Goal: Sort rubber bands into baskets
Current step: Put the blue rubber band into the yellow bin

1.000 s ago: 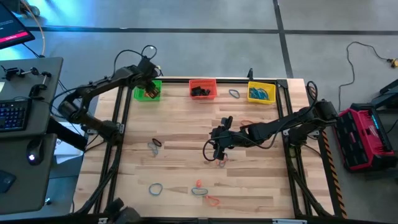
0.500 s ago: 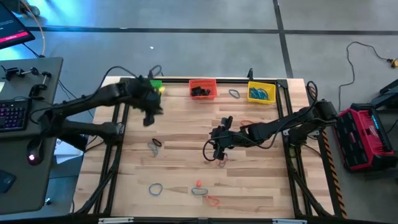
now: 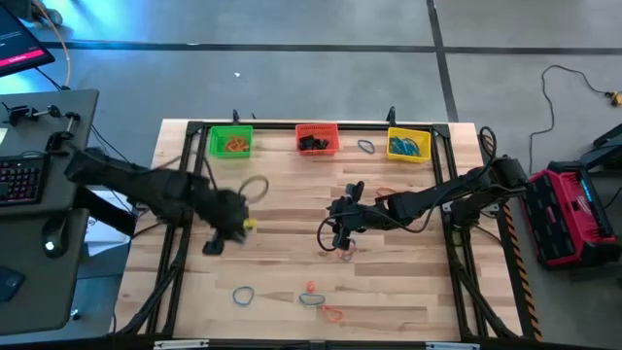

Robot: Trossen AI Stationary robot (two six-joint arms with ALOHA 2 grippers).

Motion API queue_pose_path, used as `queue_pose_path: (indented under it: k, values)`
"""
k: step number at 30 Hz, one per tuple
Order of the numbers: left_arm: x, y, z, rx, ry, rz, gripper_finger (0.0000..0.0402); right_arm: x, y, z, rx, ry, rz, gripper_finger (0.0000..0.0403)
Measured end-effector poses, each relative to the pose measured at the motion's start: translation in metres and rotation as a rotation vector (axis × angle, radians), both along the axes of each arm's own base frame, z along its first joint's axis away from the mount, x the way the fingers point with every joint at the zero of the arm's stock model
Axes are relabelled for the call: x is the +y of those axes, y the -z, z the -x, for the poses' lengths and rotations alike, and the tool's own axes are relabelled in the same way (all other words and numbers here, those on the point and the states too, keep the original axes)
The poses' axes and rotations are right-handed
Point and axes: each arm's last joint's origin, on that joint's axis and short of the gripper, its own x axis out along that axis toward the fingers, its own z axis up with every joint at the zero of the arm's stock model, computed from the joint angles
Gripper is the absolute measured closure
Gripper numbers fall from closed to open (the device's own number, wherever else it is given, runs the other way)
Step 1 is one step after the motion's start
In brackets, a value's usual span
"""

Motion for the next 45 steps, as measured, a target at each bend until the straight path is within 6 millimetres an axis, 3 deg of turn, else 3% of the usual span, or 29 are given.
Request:
queue_pose_path:
  k: [6, 10, 18, 25, 35, 40, 45]
  values:
    - [-0.06, 0.018, -0.002, 0.107, 0.073, 0.061, 0.0335, 0.001, -0.002, -0.002, -0.026, -0.007, 0.0, 0.0231]
    - [-0.097, 0.03, -0.002, 0.104, 0.022, 0.06, 0.0333, 0.003, -0.002, -0.001, -0.025, -0.017, 0.004, 0.0231]
    - [-0.141, 0.068, 0.0, 0.167, -0.19, 0.0, 0.0315, 0.013, -0.002, 0.001, -0.011, -0.087, 0.053, 0.0231]
    - [-0.155, 0.104, -0.006, 0.289, -0.304, -0.028, 0.0287, 0.018, -0.002, 0.002, -0.006, -0.12, 0.073, 0.0231]
    - [-0.156, 0.133, -0.006, 0.476, -0.422, -0.083, 0.0261, 0.019, -0.002, 0.002, 0.0, -0.148, 0.073, 0.0231]
    - [-0.157, 0.137, -0.007, 0.498, -0.444, -0.086, 0.028, 0.019, -0.002, 0.002, 0.004, -0.148, 0.074, 0.0231]
    - [-0.153, 0.136, -0.007, 0.494, -0.419, -0.098, 0.0345, 0.019, -0.001, 0.002, 0.005, -0.148, 0.074, 0.0231]
